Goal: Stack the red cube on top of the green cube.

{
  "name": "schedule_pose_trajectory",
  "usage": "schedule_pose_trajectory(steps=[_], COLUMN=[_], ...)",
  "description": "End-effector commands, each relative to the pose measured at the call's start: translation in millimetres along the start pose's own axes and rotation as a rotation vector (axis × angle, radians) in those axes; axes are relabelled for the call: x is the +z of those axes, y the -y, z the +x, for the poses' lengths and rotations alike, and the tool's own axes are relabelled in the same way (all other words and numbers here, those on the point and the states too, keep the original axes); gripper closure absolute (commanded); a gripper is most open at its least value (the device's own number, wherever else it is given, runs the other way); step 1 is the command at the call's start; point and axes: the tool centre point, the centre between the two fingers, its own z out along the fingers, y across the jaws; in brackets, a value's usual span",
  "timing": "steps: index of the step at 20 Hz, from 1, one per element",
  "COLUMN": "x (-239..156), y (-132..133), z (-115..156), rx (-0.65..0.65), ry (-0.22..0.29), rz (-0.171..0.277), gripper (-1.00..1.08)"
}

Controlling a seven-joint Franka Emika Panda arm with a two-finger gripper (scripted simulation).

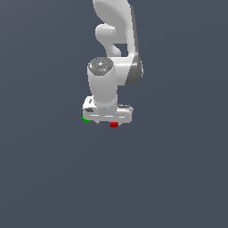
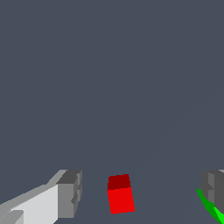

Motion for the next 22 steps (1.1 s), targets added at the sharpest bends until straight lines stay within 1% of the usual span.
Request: schedule_pose_trajectory(steps=[1, 6, 11, 15, 22], x=[0, 3, 14, 28, 60], y=[0, 1, 3, 5, 8], z=[0, -4, -16, -33, -71], rx=[0.0, -0.007, -0.027, -0.054, -0.117], ry=[0.0, 0.0, 0.0, 0.001, 0.002], rz=[0.0, -0.002, -0.007, -0.014, -0.031], gripper=[-0.92, -0.92, -0.92, -0.92, -0.92])
